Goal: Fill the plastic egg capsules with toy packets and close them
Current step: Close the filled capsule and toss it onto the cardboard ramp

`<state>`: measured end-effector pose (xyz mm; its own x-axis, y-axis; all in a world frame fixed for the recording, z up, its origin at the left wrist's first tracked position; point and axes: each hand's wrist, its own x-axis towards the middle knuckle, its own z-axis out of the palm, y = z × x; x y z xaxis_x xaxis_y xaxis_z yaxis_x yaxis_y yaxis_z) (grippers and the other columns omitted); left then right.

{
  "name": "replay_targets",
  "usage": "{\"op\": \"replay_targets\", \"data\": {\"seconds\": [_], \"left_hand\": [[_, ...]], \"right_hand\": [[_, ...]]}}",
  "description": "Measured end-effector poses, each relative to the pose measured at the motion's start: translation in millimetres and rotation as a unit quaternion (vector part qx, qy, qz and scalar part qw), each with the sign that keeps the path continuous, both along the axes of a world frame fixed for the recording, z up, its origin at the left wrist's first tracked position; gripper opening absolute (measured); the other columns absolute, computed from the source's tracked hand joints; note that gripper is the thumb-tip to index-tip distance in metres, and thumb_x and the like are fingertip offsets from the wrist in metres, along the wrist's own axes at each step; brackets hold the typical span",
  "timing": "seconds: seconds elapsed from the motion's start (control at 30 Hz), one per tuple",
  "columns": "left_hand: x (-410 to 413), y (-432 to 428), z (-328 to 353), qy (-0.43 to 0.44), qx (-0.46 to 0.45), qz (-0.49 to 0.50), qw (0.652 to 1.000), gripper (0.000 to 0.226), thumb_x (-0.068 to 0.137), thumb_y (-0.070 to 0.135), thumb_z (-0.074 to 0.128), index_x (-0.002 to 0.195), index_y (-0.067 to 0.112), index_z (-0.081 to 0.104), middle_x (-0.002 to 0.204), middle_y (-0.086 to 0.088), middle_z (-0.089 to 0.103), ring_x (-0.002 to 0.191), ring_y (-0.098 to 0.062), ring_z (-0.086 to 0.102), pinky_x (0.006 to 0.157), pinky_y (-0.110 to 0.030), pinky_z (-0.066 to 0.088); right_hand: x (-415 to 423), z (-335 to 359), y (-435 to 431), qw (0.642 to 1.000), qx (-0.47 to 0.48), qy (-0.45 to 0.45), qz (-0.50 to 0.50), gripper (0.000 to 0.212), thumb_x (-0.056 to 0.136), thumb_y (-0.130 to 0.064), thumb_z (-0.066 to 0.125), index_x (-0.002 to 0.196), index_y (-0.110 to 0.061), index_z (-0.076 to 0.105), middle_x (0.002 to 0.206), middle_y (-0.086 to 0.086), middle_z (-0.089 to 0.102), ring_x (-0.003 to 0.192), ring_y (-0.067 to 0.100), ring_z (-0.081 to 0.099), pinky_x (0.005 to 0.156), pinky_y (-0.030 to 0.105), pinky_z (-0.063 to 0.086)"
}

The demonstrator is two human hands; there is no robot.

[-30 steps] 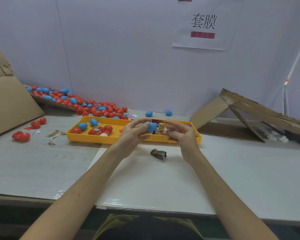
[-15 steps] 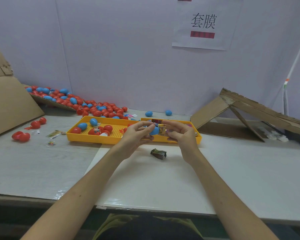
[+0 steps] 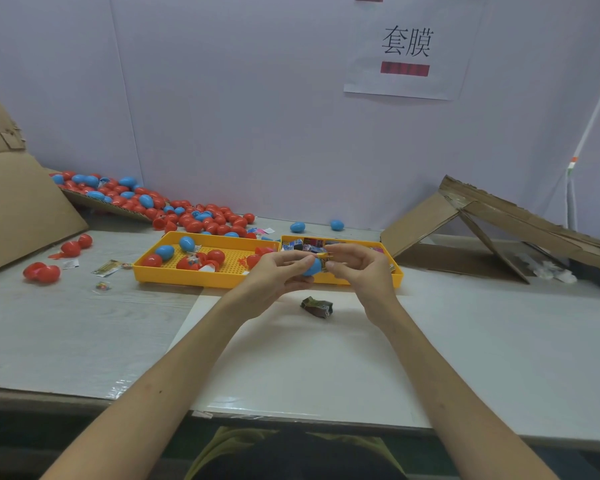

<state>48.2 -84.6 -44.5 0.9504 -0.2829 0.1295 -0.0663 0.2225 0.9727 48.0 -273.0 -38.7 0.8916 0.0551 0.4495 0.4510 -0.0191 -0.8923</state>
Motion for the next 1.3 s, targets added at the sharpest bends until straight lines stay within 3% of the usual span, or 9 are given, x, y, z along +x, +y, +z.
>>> {"op": "replay_targets", "data": {"seconds": [0.37, 0.47, 0.57, 0.73, 0.93, 1.07, 1.17, 1.3], "left_hand": [[-1.1, 0.0, 1.7, -0.008, 0.012, 0.003, 1.0, 0.031, 0.078, 0.036, 0.077, 0.104, 0.018, 0.079, 0.094, -0.001, 0.075, 0.087, -0.018, 0.074, 0.079, -0.025, 0.059], [-0.5, 0.4, 1.4, -0.012, 0.018, -0.001, 1.0, 0.021, 0.078, 0.034, 0.077, 0.096, 0.024, 0.082, 0.089, 0.003, 0.077, 0.088, -0.02, 0.075, 0.078, -0.024, 0.059], [1.0, 0.9, 0.4, -0.018, 0.021, 0.0, 1.0, 0.024, 0.078, 0.031, 0.078, 0.099, 0.02, 0.08, 0.095, -0.005, 0.077, 0.092, -0.022, 0.075, 0.079, -0.026, 0.059], [3.7, 1.1, 0.0, -0.034, 0.031, 0.013, 0.999, 0.038, 0.073, 0.031, 0.082, 0.107, 0.014, 0.074, 0.097, -0.01, 0.074, 0.091, -0.022, 0.073, 0.08, -0.029, 0.059], [4.5, 3.1, 0.1, -0.05, 0.033, 0.023, 0.998, 0.038, 0.072, 0.031, 0.084, 0.106, 0.017, 0.074, 0.087, 0.0, 0.074, 0.082, -0.014, 0.069, 0.078, -0.027, 0.058], [2.9, 1.8, 0.9, -0.052, 0.04, 0.019, 0.998, 0.042, 0.073, 0.033, 0.082, 0.111, 0.016, 0.075, 0.093, -0.001, 0.075, 0.091, -0.017, 0.071, 0.087, -0.032, 0.059], [0.6, 1.4, 2.6, -0.048, 0.018, 0.006, 0.999, 0.041, 0.079, 0.034, 0.077, 0.116, 0.016, 0.075, 0.11, -0.011, 0.073, 0.105, -0.024, 0.07, 0.091, -0.034, 0.058], [-0.5, 2.1, 3.4, -0.059, 0.017, 0.008, 0.998, 0.032, 0.09, 0.025, 0.071, 0.12, 0.016, 0.073, 0.114, -0.011, 0.071, 0.11, -0.022, 0.069, 0.085, -0.027, 0.056]], "right_hand": [[1.9, -1.4, 0.7, 0.999, -0.021, -0.019, -0.036, 0.025, 0.077, -0.004, 0.084, 0.083, -0.028, 0.077, 0.088, 0.001, 0.076, 0.089, 0.024, 0.073, 0.083, 0.041, 0.06], [2.9, -1.8, 0.7, 0.999, -0.03, -0.025, -0.038, 0.024, 0.075, -0.008, 0.086, 0.085, -0.027, 0.076, 0.085, -0.007, 0.074, 0.086, 0.015, 0.07, 0.078, 0.031, 0.058], [2.1, -1.5, 0.5, 0.998, -0.041, -0.031, -0.019, 0.028, 0.076, -0.007, 0.085, 0.091, -0.028, 0.076, 0.091, -0.012, 0.074, 0.086, 0.006, 0.068, 0.074, 0.017, 0.051], [1.0, -1.8, 1.8, 0.997, -0.065, -0.024, 0.017, 0.026, 0.079, -0.004, 0.082, 0.091, -0.025, 0.075, 0.096, -0.004, 0.076, 0.093, 0.015, 0.072, 0.078, 0.024, 0.055], [-2.0, -0.5, 2.5, 0.998, -0.048, -0.029, 0.028, 0.017, 0.087, -0.01, 0.076, 0.094, -0.025, 0.076, 0.094, -0.009, 0.076, 0.088, 0.007, 0.07, 0.072, 0.02, 0.053], [-0.7, -1.4, 2.7, 0.997, -0.065, -0.045, -0.007, 0.01, 0.088, -0.009, 0.075, 0.089, -0.019, 0.078, 0.089, -0.002, 0.077, 0.086, 0.013, 0.072, 0.075, 0.025, 0.054], [1.6, -2.8, 1.9, 0.995, -0.074, -0.049, -0.038, 0.012, 0.087, -0.011, 0.077, 0.086, -0.023, 0.077, 0.089, -0.003, 0.076, 0.086, 0.014, 0.071, 0.079, 0.03, 0.054], [2.3, -3.2, 1.8, 0.992, -0.085, -0.075, -0.062, 0.017, 0.086, -0.013, 0.078, 0.084, -0.03, 0.076, 0.092, -0.007, 0.076, 0.088, 0.008, 0.07, 0.076, 0.014, 0.049]]}}
